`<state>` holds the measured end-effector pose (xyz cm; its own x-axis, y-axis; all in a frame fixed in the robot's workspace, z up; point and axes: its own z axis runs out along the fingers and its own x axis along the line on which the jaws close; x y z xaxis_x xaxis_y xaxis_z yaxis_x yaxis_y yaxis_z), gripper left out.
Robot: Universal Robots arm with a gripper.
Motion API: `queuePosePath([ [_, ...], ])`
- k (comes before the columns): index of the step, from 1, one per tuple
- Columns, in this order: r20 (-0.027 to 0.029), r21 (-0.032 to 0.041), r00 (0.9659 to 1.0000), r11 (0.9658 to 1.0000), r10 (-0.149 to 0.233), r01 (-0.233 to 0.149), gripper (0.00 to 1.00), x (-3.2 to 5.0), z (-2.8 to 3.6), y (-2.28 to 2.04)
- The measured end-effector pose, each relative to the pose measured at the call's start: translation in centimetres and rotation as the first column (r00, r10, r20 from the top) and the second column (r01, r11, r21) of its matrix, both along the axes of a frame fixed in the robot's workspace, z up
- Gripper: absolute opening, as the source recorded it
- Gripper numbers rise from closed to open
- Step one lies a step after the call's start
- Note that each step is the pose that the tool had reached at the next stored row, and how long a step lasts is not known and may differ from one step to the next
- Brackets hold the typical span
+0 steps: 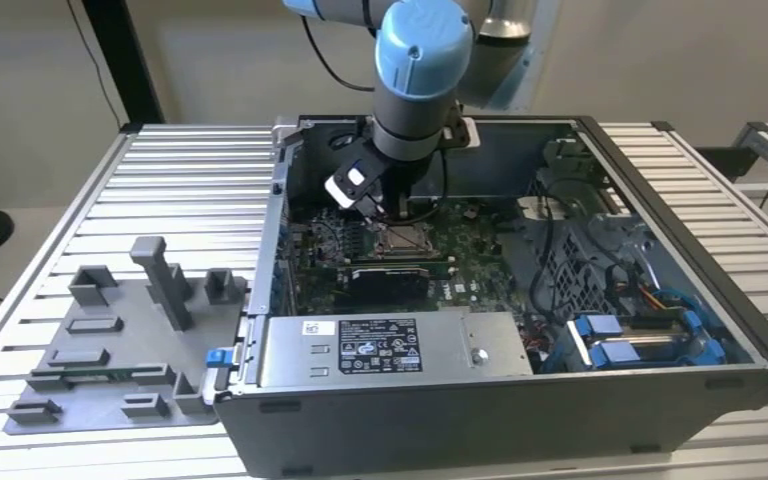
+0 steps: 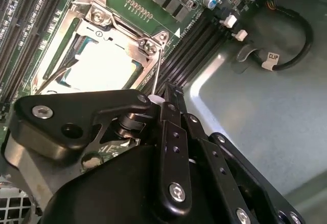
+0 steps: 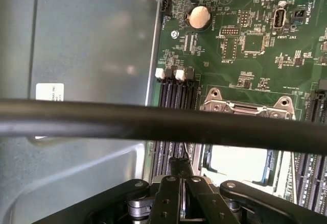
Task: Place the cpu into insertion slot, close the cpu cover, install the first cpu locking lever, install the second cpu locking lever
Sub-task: 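Install the first cpu locking lever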
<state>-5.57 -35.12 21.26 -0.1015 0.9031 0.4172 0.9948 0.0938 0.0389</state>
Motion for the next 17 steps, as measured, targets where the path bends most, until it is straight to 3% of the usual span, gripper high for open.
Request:
queuePosePath([
  [5, -0.0013, 0.0003, 1.0, 1.0, 0.0, 0.0, 0.0, 0.08, -0.13, -0.01],
  [17, -0.0108, 0.0001, 0.9999, 1.0, 0.0, 0.0, 0.0, 1.11, -0.61, -0.15],
])
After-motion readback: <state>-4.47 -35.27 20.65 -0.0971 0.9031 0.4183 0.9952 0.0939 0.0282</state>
